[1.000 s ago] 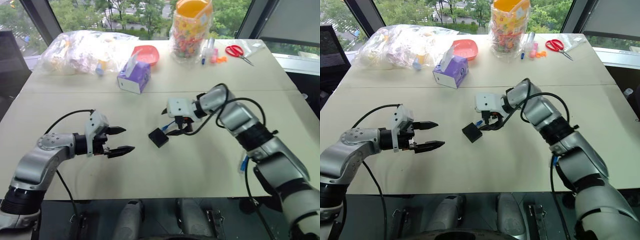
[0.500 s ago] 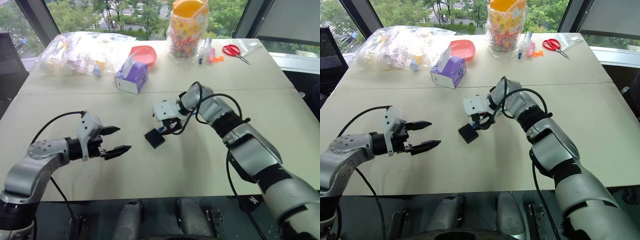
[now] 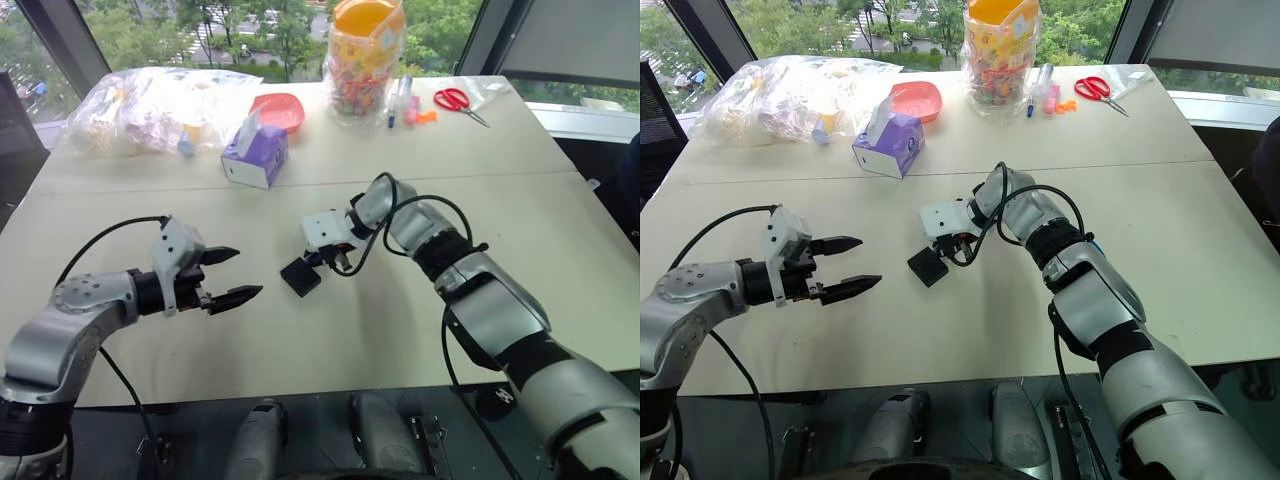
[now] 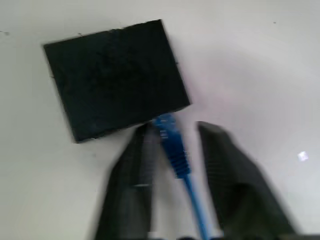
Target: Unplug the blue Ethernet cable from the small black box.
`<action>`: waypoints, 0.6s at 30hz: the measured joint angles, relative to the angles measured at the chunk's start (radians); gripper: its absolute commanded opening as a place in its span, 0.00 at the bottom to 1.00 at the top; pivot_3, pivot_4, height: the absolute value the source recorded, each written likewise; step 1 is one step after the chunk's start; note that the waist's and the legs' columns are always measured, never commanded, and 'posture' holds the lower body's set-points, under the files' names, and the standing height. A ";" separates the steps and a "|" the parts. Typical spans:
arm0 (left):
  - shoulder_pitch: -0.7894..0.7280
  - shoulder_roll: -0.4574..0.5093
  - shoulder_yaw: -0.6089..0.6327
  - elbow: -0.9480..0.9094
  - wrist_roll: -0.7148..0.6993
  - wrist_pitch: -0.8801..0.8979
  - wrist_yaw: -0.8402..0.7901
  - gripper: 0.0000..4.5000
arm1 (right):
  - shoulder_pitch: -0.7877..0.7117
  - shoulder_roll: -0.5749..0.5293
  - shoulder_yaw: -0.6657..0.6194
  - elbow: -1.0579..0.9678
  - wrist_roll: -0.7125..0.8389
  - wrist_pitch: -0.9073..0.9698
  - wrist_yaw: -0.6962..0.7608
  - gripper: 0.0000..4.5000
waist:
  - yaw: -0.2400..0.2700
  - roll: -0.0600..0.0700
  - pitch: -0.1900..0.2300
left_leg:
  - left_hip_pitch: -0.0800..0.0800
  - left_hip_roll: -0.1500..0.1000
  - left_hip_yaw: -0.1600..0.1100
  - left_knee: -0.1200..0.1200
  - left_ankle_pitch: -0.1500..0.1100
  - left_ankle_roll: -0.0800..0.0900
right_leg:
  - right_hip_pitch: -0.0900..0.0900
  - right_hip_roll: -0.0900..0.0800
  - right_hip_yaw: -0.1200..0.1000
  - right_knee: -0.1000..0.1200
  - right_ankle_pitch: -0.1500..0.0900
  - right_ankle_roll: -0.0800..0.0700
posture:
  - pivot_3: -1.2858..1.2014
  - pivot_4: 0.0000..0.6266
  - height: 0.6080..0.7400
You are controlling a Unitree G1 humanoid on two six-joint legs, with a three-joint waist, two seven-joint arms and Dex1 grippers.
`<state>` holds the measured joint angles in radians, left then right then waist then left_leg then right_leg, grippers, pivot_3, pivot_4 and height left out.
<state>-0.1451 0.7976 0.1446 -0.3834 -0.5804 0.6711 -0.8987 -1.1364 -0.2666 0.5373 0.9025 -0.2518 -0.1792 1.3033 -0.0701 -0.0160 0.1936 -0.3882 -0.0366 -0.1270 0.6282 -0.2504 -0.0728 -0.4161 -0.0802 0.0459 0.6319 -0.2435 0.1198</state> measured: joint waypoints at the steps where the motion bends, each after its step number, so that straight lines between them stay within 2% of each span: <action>1: -0.015 0.001 -0.004 0.012 0.000 0.000 -0.009 1.00 | 0.006 -0.004 -0.004 -0.012 0.000 0.011 0.003 0.01 | 0.001 0.000 0.000 | 0.000 0.000 0.000 0.000 0.000 0.000 | 0.000 0.000 0.000 0.000 0.000 0.000 | 0.52 0.24 1.00; 4: -0.046 -0.002 -0.021 0.056 0.001 -0.002 -0.026 1.00 | 0.044 -0.027 -0.016 -0.079 0.000 0.040 -0.001 0.01 | 0.004 0.000 0.000 | 0.001 0.000 0.000 0.001 0.000 0.000 | 0.002 0.000 0.000 0.000 0.000 0.000 | 0.52 0.24 1.00; 7: -0.128 -0.024 -0.067 0.138 0.002 -0.002 -0.061 1.00 | 0.153 -0.072 -0.067 -0.261 0.000 0.097 -0.078 0.01 | 0.018 0.000 0.000 | 0.000 -0.001 -0.001 0.001 0.000 0.000 | 0.002 0.000 0.000 0.000 0.000 0.000 | 0.52 0.24 1.00; 11: -0.228 -0.048 -0.105 0.217 0.001 -0.001 -0.099 1.00 | 0.284 -0.123 -0.167 -0.511 -0.016 0.141 -0.276 0.01 | 0.026 0.000 0.000 | -0.002 -0.001 -0.001 0.001 0.000 0.000 | -0.001 0.000 0.000 0.000 0.000 0.000 | 0.52 0.24 1.00; 15: -0.331 -0.078 -0.133 0.294 -0.020 0.042 -0.139 1.00 | 0.421 -0.186 -0.300 -0.782 -0.087 0.057 -0.557 0.01 | 0.029 -0.001 0.000 | -0.003 -0.001 -0.001 0.001 0.000 0.000 | -0.002 0.000 0.000 0.000 0.000 0.000 | 0.52 0.24 1.00; 18: -0.402 -0.102 -0.143 0.330 -0.033 0.070 -0.165 1.00 | 0.499 -0.221 -0.327 -0.936 -0.120 -0.016 -0.639 0.01 | 0.028 -0.001 -0.001 | -0.003 -0.001 0.000 0.001 0.000 0.000 | -0.002 -0.001 0.000 0.000 0.000 0.000 | 0.52 0.24 1.00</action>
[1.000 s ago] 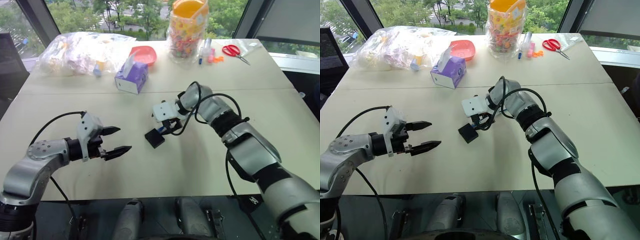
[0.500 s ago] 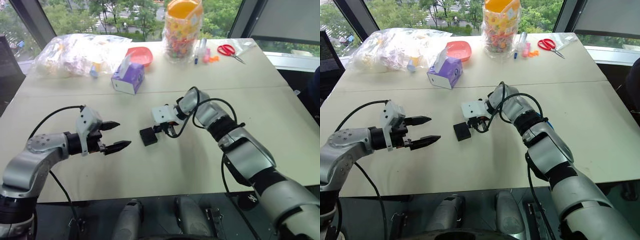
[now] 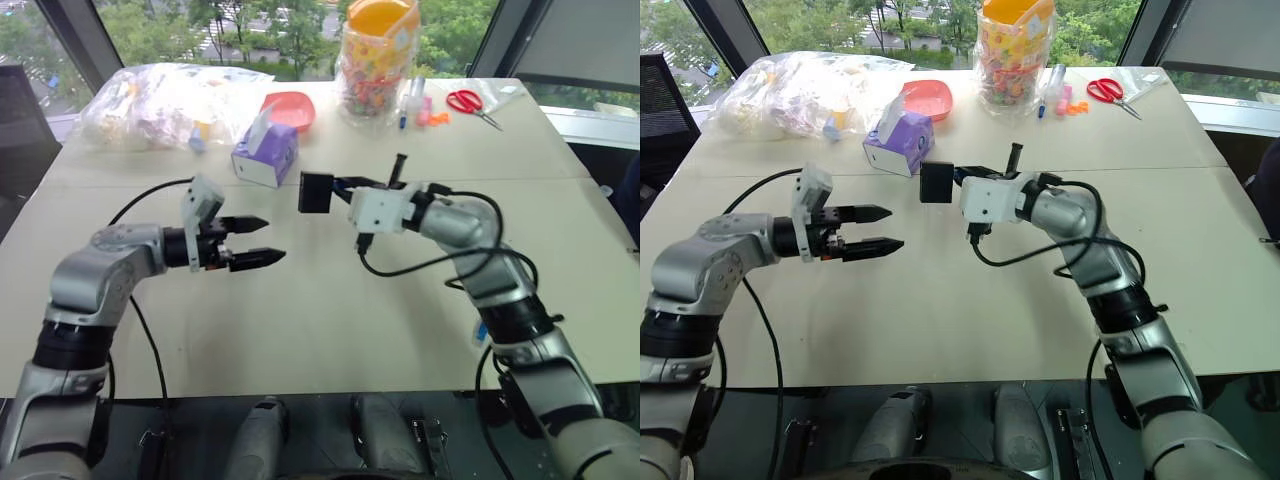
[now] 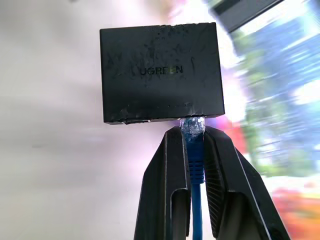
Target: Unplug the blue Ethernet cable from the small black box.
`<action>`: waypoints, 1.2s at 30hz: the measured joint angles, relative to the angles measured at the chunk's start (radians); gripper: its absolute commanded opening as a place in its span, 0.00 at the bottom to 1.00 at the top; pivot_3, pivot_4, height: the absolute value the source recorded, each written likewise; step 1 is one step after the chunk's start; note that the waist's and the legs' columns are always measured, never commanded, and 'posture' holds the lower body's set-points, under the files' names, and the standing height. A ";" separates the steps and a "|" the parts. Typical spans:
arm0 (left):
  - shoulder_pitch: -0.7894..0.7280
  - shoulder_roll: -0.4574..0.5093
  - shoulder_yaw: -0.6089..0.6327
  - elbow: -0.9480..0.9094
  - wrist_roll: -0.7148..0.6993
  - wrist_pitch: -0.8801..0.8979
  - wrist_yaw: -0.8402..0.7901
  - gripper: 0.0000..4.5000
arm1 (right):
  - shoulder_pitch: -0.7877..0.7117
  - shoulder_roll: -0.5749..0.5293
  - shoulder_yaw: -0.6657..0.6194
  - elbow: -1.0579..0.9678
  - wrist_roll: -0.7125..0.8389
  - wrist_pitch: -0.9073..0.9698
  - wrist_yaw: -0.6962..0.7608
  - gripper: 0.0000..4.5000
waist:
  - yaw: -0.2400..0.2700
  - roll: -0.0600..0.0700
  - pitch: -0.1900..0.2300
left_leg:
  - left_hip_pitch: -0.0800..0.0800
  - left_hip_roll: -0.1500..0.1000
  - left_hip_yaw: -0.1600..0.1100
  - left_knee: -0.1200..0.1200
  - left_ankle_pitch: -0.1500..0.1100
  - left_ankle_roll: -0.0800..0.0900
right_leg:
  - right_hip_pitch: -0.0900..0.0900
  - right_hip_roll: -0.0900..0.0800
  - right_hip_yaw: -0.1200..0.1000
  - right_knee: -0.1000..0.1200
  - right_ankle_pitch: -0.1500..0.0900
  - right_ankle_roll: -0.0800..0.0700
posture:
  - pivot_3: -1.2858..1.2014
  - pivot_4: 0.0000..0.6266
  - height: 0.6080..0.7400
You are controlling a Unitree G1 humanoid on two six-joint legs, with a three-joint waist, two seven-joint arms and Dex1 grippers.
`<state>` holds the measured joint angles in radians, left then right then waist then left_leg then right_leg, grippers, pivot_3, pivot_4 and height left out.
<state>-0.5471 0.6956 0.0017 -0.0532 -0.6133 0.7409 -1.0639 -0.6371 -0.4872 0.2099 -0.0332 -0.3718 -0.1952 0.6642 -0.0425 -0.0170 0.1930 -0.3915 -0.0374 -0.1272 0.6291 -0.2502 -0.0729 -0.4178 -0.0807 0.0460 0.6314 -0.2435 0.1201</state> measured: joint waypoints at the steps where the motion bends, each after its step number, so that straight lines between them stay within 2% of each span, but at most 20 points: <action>1: -0.027 -0.011 -0.006 0.014 -0.007 0.010 -0.007 1.00 | 0.021 -0.007 -0.002 -0.044 -0.008 -0.011 -0.015 0.01 | -0.002 0.000 0.000 | 0.000 0.000 0.000 0.000 0.000 0.000 | 0.000 0.000 0.000 0.000 0.000 0.000 | 0.52 0.24 1.00; 7: -0.128 -0.075 -0.016 0.055 -0.044 0.074 -0.020 1.00 | 0.080 -0.025 0.011 -0.176 -0.074 -0.035 -0.060 0.01 | -0.002 0.000 0.000 | 0.001 0.000 0.001 0.002 0.000 0.000 | 0.001 0.000 0.000 0.001 0.000 0.000 | 0.52 0.24 1.00; 16: -0.155 -0.093 -0.014 0.056 -0.073 0.104 -0.023 1.00 | 0.101 -0.034 0.045 -0.183 -0.116 -0.048 -0.072 0.01 | -0.002 0.000 0.000 | 0.001 0.000 0.001 0.002 0.000 0.000 | 0.001 0.000 0.001 0.000 0.000 0.000 | 0.52 0.24 1.00; 20: -0.129 -0.092 -0.007 0.029 -0.075 0.104 -0.017 0.71 | 0.100 -0.035 0.052 -0.181 -0.115 -0.052 -0.070 0.00 | -0.002 0.000 0.000 | 0.001 0.000 0.001 0.001 0.000 0.000 | 0.001 0.000 0.001 0.000 0.000 0.000 | 0.52 0.24 1.00; 26: -0.099 -0.092 -0.007 0.016 -0.067 0.095 -0.004 0.10 | 0.097 -0.040 0.054 -0.179 -0.113 -0.053 -0.064 0.00 | -0.001 0.000 0.000 | 0.001 0.000 0.001 0.002 0.000 0.000 | 0.002 0.000 0.001 0.000 0.000 0.000 | 0.52 0.24 1.00; 34: -0.090 -0.089 -0.012 0.011 -0.050 0.073 -0.006 0.10 | 0.075 -0.052 0.054 -0.173 -0.063 -0.040 -0.006 0.00 | -0.001 0.000 0.000 | 0.001 0.000 0.001 0.002 0.000 0.000 | 0.002 0.000 0.001 0.000 0.000 0.000 | 0.52 0.24 1.00; 36: -0.085 -0.080 -0.023 0.012 -0.046 0.073 -0.020 0.10 | 0.069 -0.060 0.052 -0.175 0.015 -0.002 0.064 0.21 | -0.001 0.000 0.000 | 0.001 0.000 0.001 0.002 0.000 0.000 | 0.002 0.000 0.001 0.000 0.000 0.000 | 0.52 0.24 1.00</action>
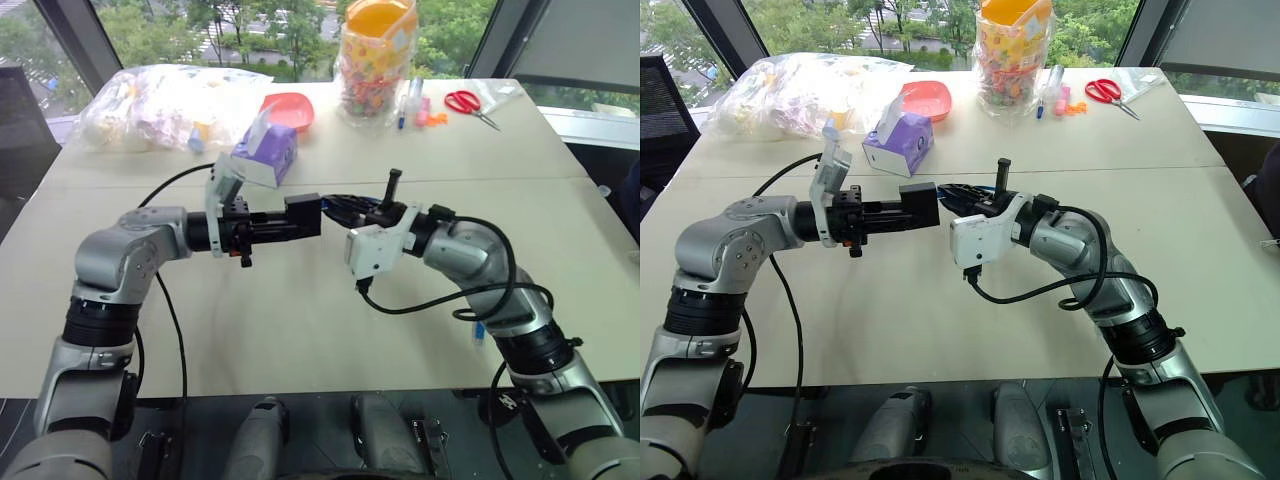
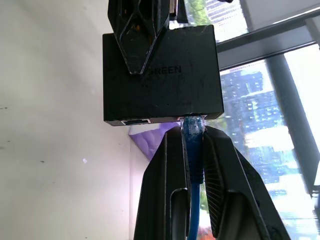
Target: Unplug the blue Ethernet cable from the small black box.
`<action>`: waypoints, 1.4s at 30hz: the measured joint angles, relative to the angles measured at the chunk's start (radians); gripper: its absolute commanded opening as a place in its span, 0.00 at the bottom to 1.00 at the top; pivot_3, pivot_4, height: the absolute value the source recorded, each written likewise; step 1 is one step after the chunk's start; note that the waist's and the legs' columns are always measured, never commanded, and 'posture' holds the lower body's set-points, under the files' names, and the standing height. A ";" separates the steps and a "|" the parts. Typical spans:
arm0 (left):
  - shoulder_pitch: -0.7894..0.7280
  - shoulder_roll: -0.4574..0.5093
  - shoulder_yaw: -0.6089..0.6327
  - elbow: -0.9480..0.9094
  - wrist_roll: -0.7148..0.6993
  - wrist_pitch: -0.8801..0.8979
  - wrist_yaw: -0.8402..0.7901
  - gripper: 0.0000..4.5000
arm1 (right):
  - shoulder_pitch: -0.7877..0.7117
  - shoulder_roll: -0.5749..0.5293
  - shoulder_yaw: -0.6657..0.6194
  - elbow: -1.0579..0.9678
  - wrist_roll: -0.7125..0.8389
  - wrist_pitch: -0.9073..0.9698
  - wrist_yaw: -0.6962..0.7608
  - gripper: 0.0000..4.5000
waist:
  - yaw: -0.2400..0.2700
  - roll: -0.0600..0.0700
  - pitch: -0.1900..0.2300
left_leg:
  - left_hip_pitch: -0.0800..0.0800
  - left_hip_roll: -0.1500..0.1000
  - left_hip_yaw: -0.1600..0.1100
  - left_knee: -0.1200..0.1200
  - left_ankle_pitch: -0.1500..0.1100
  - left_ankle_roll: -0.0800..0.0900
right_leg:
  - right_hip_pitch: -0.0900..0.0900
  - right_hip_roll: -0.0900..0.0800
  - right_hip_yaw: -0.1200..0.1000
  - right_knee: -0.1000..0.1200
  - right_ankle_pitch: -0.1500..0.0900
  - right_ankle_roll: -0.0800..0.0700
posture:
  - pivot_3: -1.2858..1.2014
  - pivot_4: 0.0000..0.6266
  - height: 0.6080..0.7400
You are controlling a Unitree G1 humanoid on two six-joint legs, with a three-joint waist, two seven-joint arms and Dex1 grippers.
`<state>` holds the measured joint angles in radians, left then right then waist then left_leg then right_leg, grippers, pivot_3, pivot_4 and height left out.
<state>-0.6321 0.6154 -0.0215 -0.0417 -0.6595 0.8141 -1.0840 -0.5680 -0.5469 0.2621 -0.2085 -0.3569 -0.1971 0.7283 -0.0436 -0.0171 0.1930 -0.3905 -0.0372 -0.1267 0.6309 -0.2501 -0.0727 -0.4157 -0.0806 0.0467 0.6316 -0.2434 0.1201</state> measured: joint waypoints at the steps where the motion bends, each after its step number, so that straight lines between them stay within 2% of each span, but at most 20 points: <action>1: 0.003 0.006 -0.005 0.000 0.004 0.000 -0.006 0.10 | 0.000 -0.005 -0.001 -0.006 0.044 0.022 0.036 0.26 | 0.000 0.000 0.000 | 0.000 0.000 0.000 0.000 0.000 0.000 | 0.000 0.000 0.000 0.000 0.000 0.000 | 0.52 0.24 1.00; 3: 0.006 0.020 -0.005 0.002 0.017 -0.008 -0.025 0.10 | -0.001 -0.005 -0.002 -0.027 0.147 0.109 0.111 0.48 | -0.001 0.000 0.000 | 0.000 0.000 0.000 0.000 0.000 0.000 | 0.000 0.000 0.000 0.000 0.000 0.000 | 0.52 0.24 1.00; 4: 0.009 0.033 -0.007 0.002 0.020 -0.019 -0.041 0.10 | -0.006 -0.006 -0.006 -0.042 0.207 0.193 0.157 0.64 | -0.001 0.000 0.000 | 0.000 0.000 0.000 0.000 0.000 0.000 | 0.000 0.000 0.000 0.000 0.000 0.000 | 0.52 0.24 1.00; 7: 0.026 0.104 -0.036 0.001 0.041 -0.051 -0.120 0.10 | -0.081 -0.032 -0.028 -0.098 0.427 0.526 0.290 0.94 | -0.004 0.001 0.000 | 0.000 0.000 0.000 0.000 0.000 0.000 | 0.000 0.000 0.000 0.000 0.000 0.000 | 0.52 0.24 1.00; 8: 0.031 0.123 -0.042 0.001 0.042 -0.057 -0.147 0.10 | -0.124 -0.042 -0.049 -0.115 0.503 0.634 0.321 0.99 | -0.003 0.001 0.000 | 0.000 0.000 0.000 0.000 0.000 0.000 | 0.000 0.000 0.000 0.000 0.000 0.000 | 0.52 0.24 1.00; 13: 0.028 0.176 -0.044 0.001 0.041 -0.089 -0.253 0.10 | -0.273 -0.040 -0.151 -0.103 0.817 1.082 0.378 0.99 | 0.003 0.000 0.000 | 0.000 0.000 -0.002 0.000 0.000 0.001 | 0.002 0.000 -0.002 -0.001 0.000 0.000 | 0.52 0.24 1.00; 18: 0.000 0.179 -0.043 0.001 0.039 -0.097 -0.286 0.10 | -0.324 -0.011 -0.178 0.066 0.982 1.387 0.374 0.99 | 0.003 0.000 0.000 | 0.000 0.000 -0.002 0.000 0.000 0.001 | 0.001 0.000 -0.002 -0.001 0.000 0.000 | 0.52 0.24 1.00; 19: -0.004 0.179 -0.041 0.001 0.039 -0.098 -0.286 0.10 | -0.324 -0.003 -0.178 0.077 0.997 1.409 0.367 0.99 | 0.001 0.000 0.000 | 0.000 0.000 -0.002 -0.001 -0.001 0.001 | 0.001 0.000 -0.002 -0.001 0.000 0.000 | 0.52 0.24 1.00; 20: -0.006 0.178 -0.041 0.001 0.039 -0.098 -0.286 0.10 | -0.324 0.010 -0.179 0.084 1.006 1.420 0.357 0.94 | 0.000 0.000 0.000 | 0.000 0.000 -0.002 -0.001 -0.001 0.001 | 0.001 0.000 -0.002 -0.001 0.000 0.000 | 0.52 0.24 1.00; 22: -0.006 0.174 -0.041 0.001 0.039 -0.098 -0.284 0.10 | -0.324 0.031 -0.182 0.100 1.020 1.435 0.331 0.83 | -0.003 0.000 0.000 | 0.000 0.000 -0.001 -0.001 -0.001 0.001 | -0.001 0.000 -0.001 0.000 0.000 0.000 | 0.52 0.24 1.00; 23: -0.006 0.173 -0.041 0.001 0.039 -0.098 -0.283 0.10 | -0.324 0.035 -0.182 0.105 1.027 1.438 0.323 0.73 | -0.003 0.000 0.000 | -0.001 0.000 -0.001 -0.001 -0.001 0.001 | -0.001 0.000 -0.001 0.000 0.000 0.000 | 0.52 0.24 1.00; 39: 0.000 0.172 -0.041 -0.003 0.038 -0.097 -0.263 0.10 | -0.343 0.051 -0.146 0.091 1.070 1.473 0.267 0.73 | -0.001 0.000 0.000 | -0.001 0.000 0.000 0.000 -0.001 0.001 | -0.002 0.000 -0.001 0.000 0.000 0.000 | 0.52 0.24 1.00; 42: 0.004 0.171 -0.041 -0.007 0.038 -0.097 -0.261 0.10 | -0.343 0.051 -0.146 0.091 1.070 1.471 0.261 0.53 | -0.001 0.000 0.000 | -0.001 0.000 0.000 0.000 -0.001 0.001 | -0.002 0.000 -0.001 0.000 0.000 0.000 | 0.52 0.24 1.00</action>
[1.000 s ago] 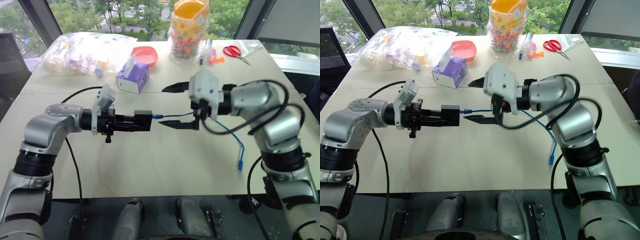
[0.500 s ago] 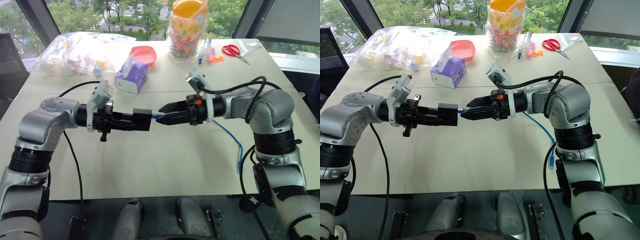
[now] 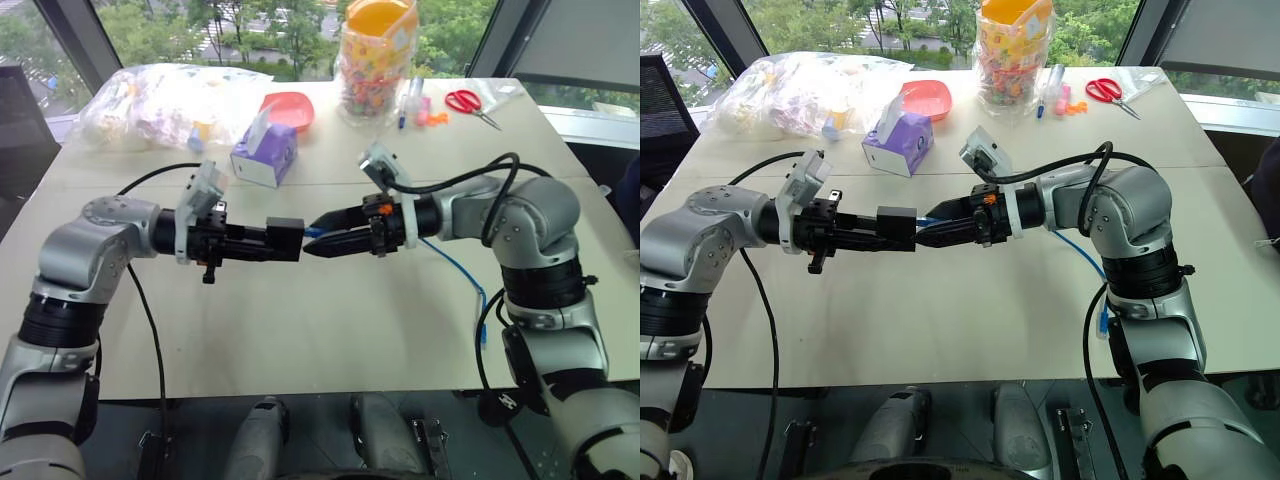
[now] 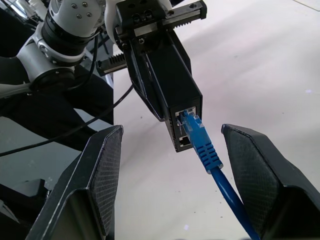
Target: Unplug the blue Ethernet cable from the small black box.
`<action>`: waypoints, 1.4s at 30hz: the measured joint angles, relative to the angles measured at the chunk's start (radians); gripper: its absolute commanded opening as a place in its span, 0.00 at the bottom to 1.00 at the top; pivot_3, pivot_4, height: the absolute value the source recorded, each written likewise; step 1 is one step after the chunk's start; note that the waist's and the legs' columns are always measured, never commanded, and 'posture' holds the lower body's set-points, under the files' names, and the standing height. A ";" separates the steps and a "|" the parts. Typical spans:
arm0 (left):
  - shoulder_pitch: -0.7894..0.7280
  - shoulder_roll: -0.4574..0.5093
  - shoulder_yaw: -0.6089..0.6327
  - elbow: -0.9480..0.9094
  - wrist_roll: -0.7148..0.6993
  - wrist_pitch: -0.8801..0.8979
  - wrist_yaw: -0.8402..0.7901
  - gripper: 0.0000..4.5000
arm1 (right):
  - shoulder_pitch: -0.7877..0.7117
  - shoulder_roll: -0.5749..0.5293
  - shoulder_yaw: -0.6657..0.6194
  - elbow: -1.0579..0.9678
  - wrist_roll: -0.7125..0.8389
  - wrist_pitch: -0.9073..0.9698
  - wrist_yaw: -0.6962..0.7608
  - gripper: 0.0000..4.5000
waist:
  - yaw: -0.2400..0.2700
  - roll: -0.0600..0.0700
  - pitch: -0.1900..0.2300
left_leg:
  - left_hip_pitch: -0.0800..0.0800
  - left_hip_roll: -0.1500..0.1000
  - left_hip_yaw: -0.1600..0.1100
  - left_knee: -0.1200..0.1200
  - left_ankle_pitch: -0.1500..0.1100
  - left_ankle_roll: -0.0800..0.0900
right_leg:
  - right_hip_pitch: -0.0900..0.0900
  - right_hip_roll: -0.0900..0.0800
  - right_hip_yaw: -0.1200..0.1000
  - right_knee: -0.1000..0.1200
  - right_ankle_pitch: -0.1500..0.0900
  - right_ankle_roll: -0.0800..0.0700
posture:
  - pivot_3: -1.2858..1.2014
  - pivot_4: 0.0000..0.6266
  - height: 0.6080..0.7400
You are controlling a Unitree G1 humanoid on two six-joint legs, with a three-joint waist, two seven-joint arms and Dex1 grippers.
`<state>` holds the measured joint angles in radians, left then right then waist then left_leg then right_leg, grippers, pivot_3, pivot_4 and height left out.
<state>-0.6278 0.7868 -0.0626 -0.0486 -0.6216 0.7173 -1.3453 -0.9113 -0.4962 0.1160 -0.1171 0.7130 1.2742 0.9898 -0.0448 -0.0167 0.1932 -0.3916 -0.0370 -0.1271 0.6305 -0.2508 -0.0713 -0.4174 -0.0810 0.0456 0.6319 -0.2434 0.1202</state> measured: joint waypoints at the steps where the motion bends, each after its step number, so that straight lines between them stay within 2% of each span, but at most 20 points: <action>1: 0.004 0.000 0.000 -0.002 0.000 0.000 0.000 0.10 | 0.000 -0.001 0.000 0.000 0.000 -0.002 -0.001 0.44 | 0.000 0.000 0.000 | 0.000 0.000 0.000 0.000 0.000 0.000 | 0.000 0.000 0.000 0.000 0.000 0.000 | 0.52 0.24 1.00; 4: 0.007 -0.001 0.000 -0.012 -0.004 0.000 0.000 0.10 | 0.000 -0.011 0.000 0.000 -0.001 -0.003 -0.007 0.09 | 0.000 0.000 0.000 | 0.000 0.000 0.000 0.000 0.000 0.000 | 0.000 0.000 0.000 0.000 0.000 0.000 | 0.52 0.24 1.00; 5: 0.007 -0.001 0.001 -0.013 -0.004 0.000 0.002 0.10 | 0.000 -0.013 0.000 -0.001 0.000 -0.003 -0.006 0.00 | 0.000 0.000 0.000 | 0.000 0.000 0.000 0.000 0.000 0.000 | 0.000 0.000 0.000 0.000 0.000 0.000 | 0.52 0.24 1.00; 15: 0.015 -0.003 0.003 -0.014 -0.021 0.021 0.010 0.10 | 0.004 -0.028 0.017 -0.015 0.000 -0.024 -0.005 0.00 | 0.000 0.000 0.000 | 0.000 0.000 0.000 0.000 0.000 0.000 | 0.000 0.000 0.000 0.000 0.000 0.000 | 0.52 0.24 1.00; 20: 0.023 -0.003 0.003 -0.025 -0.021 0.035 0.014 0.10 | 0.039 -0.062 0.059 -0.046 -0.033 -0.136 0.015 0.00 | 0.000 0.000 0.000 | 0.000 0.000 0.000 0.000 0.000 0.000 | 0.000 0.000 0.000 0.000 0.000 0.000 | 0.52 0.24 1.00; 23: 0.029 0.003 0.001 -0.025 -0.022 0.053 0.019 0.10 | 0.065 -0.123 0.105 -0.049 -0.088 -0.249 0.051 0.00 | 0.001 0.000 0.000 | 0.000 0.000 0.000 0.000 0.000 0.000 | 0.000 0.000 0.000 0.000 0.000 0.000 | 0.52 0.24 1.00; 26: 0.029 0.027 0.036 -0.023 -0.037 0.059 0.007 0.10 | 0.113 -0.207 0.143 0.060 -0.190 -0.329 0.069 0.00 | 0.002 -0.001 0.000 | 0.000 0.000 0.001 0.001 0.000 0.000 | 0.001 0.000 0.000 -0.001 0.000 0.000 | 0.52 0.24 1.00; 31: 0.029 0.031 0.047 -0.029 -0.044 0.057 0.002 0.10 | 0.116 -0.231 0.129 0.173 -0.247 -0.405 0.085 0.00 | -0.002 -0.001 0.000 | 0.000 0.001 0.002 0.000 0.000 0.000 | -0.001 0.000 0.001 0.000 0.000 0.000 | 0.52 0.24 1.00; 35: 0.042 -0.011 0.038 -0.019 0.013 -0.029 0.043 0.10 | 0.104 -0.178 0.076 0.315 -0.340 -0.514 -0.049 0.00 | 0.001 -0.001 0.000 | 0.000 0.001 0.002 0.001 0.000 0.000 | 0.000 0.000 0.001 0.000 0.000 0.000 | 0.52 0.24 1.00; 38: 0.042 -0.112 0.034 0.038 0.088 -0.129 0.138 0.10 | 0.078 -0.098 0.049 0.468 -0.437 -0.597 -0.225 0.00 | 0.003 -0.001 0.000 | 0.001 0.000 0.002 0.001 0.000 0.000 | 0.000 0.000 0.001 0.000 0.000 0.000 | 0.52 0.24 1.00; 42: 0.042 -0.242 0.013 0.149 0.199 -0.287 0.268 0.10 | 0.077 -0.053 0.010 0.545 -0.479 -0.618 -0.334 0.38 | 0.007 -0.001 0.000 | -0.002 -0.001 0.002 0.001 0.000 -0.001 | -0.002 -0.001 0.002 0.000 0.001 0.000 | 0.52 0.24 1.00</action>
<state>-0.5857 0.5449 -0.0501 0.1008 -0.4222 0.4304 -1.0770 -0.8343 -0.5489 0.1256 0.4280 0.2345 0.6563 0.6562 -0.0378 -0.0176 0.1929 -0.3937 -0.0376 -0.1248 0.6313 -0.2504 -0.0720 -0.4199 -0.0817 0.0476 0.6315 -0.2428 0.1203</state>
